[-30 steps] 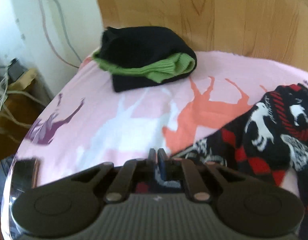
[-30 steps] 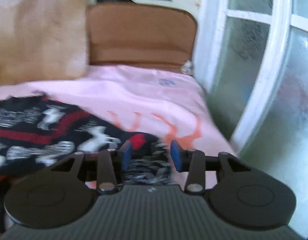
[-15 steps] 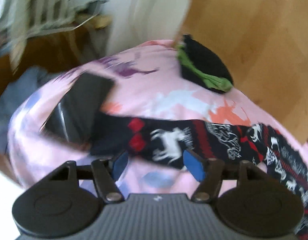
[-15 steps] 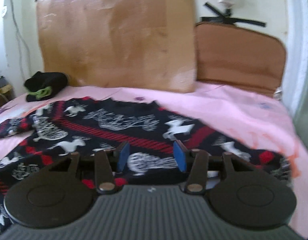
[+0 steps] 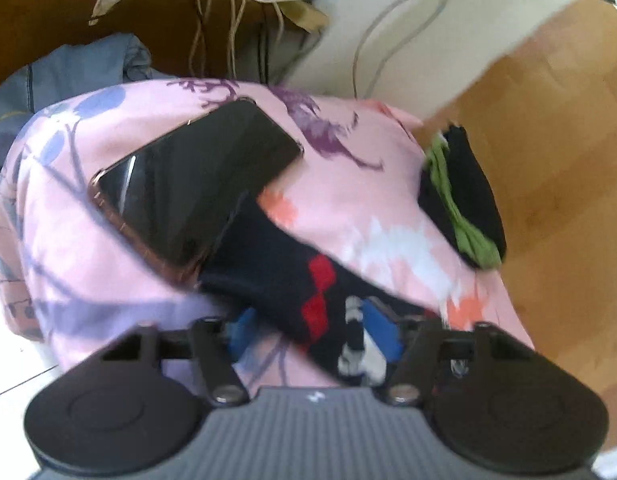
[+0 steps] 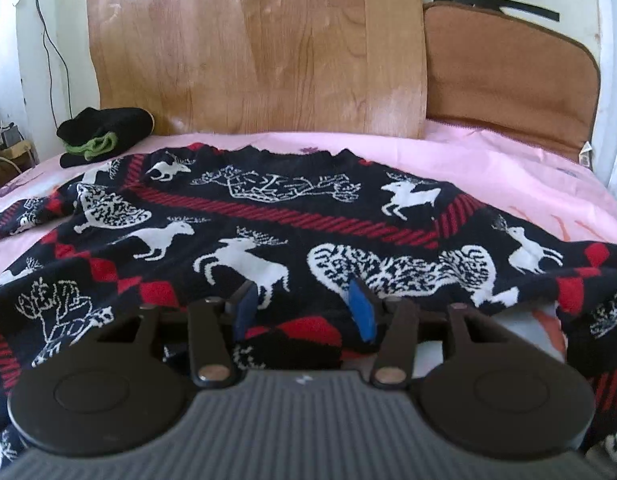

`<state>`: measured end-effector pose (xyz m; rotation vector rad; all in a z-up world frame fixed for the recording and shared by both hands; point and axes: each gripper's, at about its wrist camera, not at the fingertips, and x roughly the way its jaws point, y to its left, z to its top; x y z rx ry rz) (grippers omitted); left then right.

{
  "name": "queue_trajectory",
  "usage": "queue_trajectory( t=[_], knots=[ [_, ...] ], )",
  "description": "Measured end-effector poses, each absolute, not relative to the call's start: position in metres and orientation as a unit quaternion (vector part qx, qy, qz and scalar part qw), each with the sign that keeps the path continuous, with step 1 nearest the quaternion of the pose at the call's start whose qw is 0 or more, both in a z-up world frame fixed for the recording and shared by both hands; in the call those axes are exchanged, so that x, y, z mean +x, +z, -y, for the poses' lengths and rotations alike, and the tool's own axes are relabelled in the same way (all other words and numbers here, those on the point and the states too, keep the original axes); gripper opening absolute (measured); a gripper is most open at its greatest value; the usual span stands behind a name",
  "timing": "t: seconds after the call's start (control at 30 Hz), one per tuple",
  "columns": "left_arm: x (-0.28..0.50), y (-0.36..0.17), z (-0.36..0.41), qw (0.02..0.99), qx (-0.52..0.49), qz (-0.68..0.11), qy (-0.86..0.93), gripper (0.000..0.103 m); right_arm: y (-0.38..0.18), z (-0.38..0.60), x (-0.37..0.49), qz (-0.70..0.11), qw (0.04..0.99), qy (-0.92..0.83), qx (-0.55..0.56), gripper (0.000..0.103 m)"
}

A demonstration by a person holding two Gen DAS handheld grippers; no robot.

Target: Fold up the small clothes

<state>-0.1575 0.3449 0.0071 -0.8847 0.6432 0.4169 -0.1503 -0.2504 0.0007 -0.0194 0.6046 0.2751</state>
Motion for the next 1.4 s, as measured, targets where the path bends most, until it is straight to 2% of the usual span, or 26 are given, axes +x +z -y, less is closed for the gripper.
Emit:
queue_trajectory(
  t=[0.03, 0.13, 0.33, 0.5, 0.63, 0.7, 0.73, 0.77, 0.8, 0.9, 1.1, 1.23, 1.4],
  knots=[
    [-0.15, 0.006, -0.346, 0.826, -0.417, -0.316, 0.208, 0.009, 0.001, 0.251, -0.151, -0.296, 0.946, 0.134, -0.008, 0.053],
    [-0.14, 0.02, -0.341, 0.831, -0.422, -0.304, 0.196, 0.009, 0.002, 0.253, -0.15, -0.296, 0.946, 0.134, 0.0, 0.053],
    [-0.098, 0.117, -0.275, 0.911, -0.336, -0.222, 0.087, 0.009, 0.006, 0.252, -0.154, -0.293, 0.947, 0.132, 0.01, 0.053],
    [-0.032, 0.179, -0.163, 0.945, -0.243, -0.212, -0.05, 0.009, 0.007, 0.257, -0.158, -0.284, 0.95, 0.129, 0.03, 0.053],
    [0.006, 0.194, -0.054, 0.944, -0.174, -0.229, -0.162, 0.007, 0.008, 0.26, -0.161, -0.278, 0.951, 0.125, 0.042, 0.053],
    [0.018, 0.185, -0.001, 0.931, -0.137, -0.253, -0.226, 0.011, 0.009, 0.261, -0.161, -0.277, 0.951, 0.126, 0.044, 0.053],
    [0.021, 0.176, 0.022, 0.922, -0.112, -0.272, -0.252, 0.018, 0.009, 0.261, -0.161, -0.277, 0.951, 0.126, 0.045, 0.053],
    [0.025, 0.165, 0.043, 0.912, -0.086, -0.3, -0.266, 0.039, 0.009, 0.262, -0.161, -0.277, 0.951, 0.126, 0.046, 0.053],
    [0.03, 0.153, 0.059, 0.904, -0.063, -0.328, -0.267, 0.047, 0.009, 0.262, -0.161, -0.276, 0.952, 0.126, 0.047, 0.053],
    [0.027, 0.126, 0.064, 0.895, -0.018, -0.355, -0.271, 0.049, 0.009, 0.265, -0.162, -0.273, 0.952, 0.129, 0.054, 0.053],
    [0.027, 0.14, -0.037, 0.926, -0.098, -0.321, -0.174, 0.063, 0.014, 0.269, -0.163, -0.269, 0.95, 0.142, 0.071, 0.053],
    [0.034, 0.127, -0.09, 0.929, -0.112, -0.344, -0.084, 0.063, 0.036, 0.294, -0.145, -0.264, 0.941, 0.167, 0.131, 0.053],
    [0.05, 0.073, -0.112, 0.903, -0.161, -0.397, -0.049, 0.063, 0.048, 0.307, -0.07, -0.305, 0.93, 0.13, 0.156, 0.054]
  ],
)
